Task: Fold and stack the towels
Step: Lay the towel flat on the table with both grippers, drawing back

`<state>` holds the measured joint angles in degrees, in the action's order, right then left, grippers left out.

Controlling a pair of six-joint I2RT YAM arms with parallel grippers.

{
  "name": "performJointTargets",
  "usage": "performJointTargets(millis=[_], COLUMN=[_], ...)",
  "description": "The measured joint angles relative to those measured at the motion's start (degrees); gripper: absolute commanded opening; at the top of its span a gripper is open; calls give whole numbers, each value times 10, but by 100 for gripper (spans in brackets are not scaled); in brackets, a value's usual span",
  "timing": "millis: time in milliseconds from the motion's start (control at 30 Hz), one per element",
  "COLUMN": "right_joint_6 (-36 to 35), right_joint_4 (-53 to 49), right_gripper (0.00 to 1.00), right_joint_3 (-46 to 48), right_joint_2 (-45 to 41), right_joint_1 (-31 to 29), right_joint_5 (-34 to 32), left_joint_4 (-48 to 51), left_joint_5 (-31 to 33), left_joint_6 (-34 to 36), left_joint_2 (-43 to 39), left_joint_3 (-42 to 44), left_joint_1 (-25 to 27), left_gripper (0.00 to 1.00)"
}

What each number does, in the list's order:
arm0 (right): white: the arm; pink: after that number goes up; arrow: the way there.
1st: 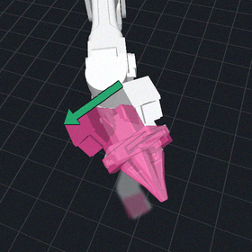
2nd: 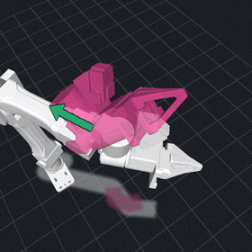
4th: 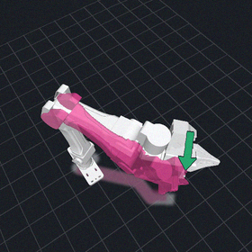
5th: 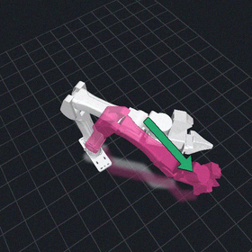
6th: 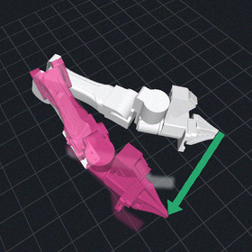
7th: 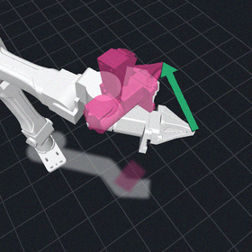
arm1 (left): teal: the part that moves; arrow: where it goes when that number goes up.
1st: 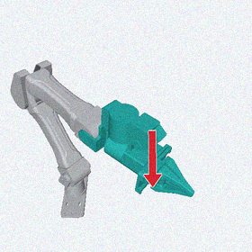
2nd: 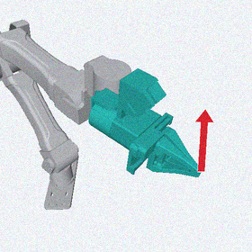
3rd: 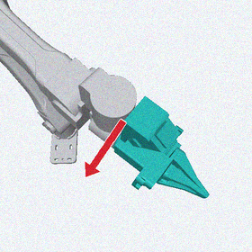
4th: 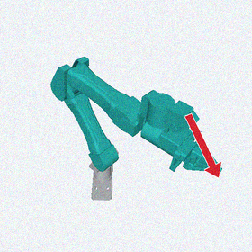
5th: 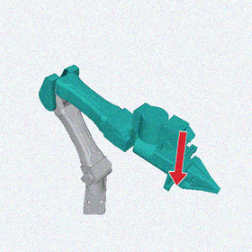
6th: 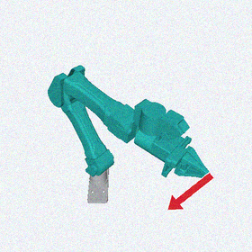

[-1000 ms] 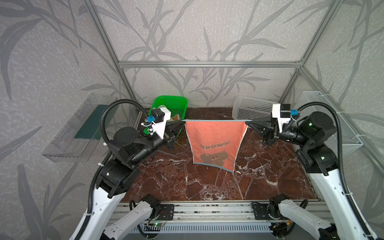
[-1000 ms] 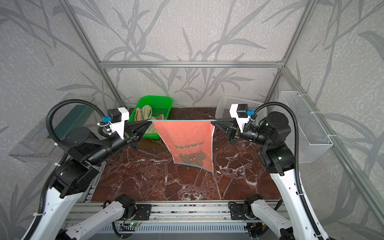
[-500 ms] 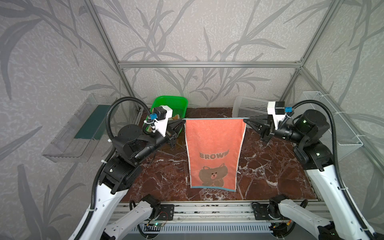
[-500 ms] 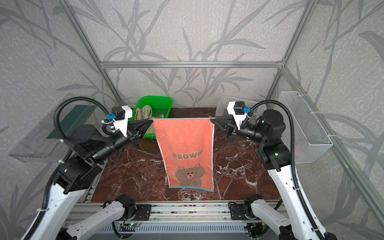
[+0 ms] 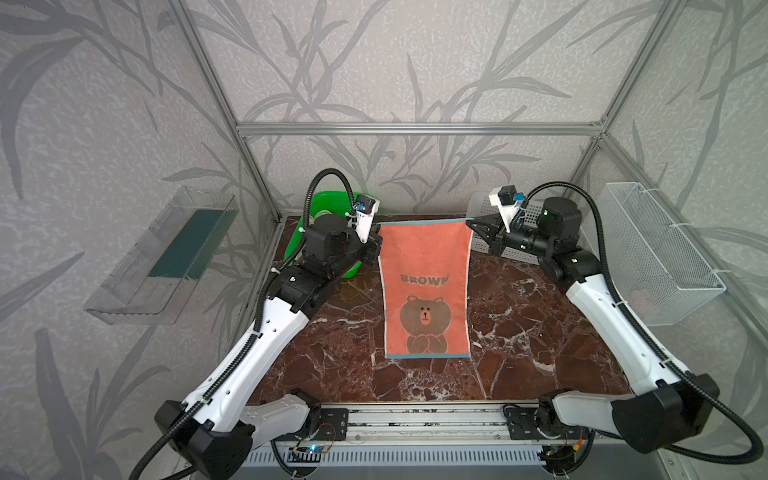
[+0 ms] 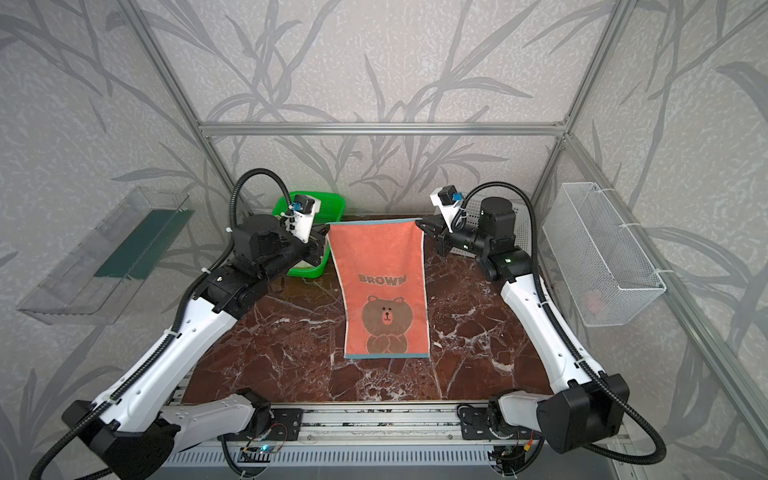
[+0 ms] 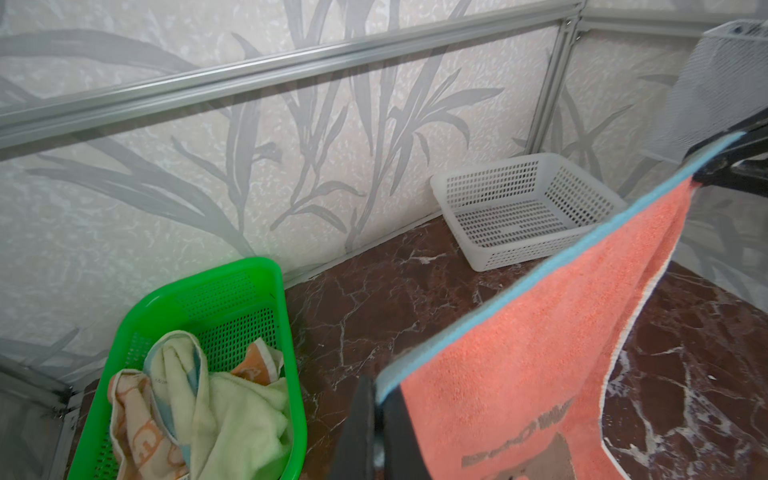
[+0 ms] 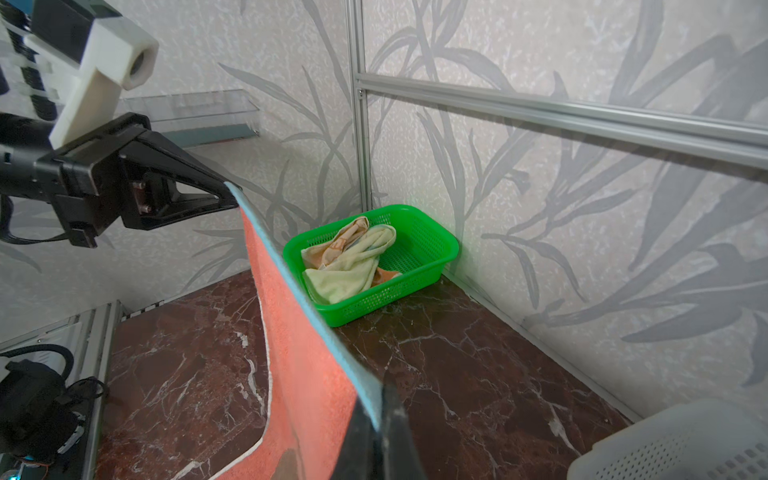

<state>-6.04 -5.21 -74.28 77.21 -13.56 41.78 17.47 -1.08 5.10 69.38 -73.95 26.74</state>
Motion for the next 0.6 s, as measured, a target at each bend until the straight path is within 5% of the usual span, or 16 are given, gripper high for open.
performJointTargets(millis=[267, 600], right_joint_6=[2, -48], right_joint_4=[86, 127], right_gripper=[0, 0], right_joint_3=[-3, -64], right_joint_2=[135, 319], right_joint_1=[23, 35], right_joint_5=[-2, -27], left_joint_4=[-30, -19], left_joint_5=[62, 103], left_joint_6=[21, 38], left_joint_2=[165, 385], left_joint_3=[-34, -203], left_joint_1=[-14, -24], left_gripper=[0, 0])
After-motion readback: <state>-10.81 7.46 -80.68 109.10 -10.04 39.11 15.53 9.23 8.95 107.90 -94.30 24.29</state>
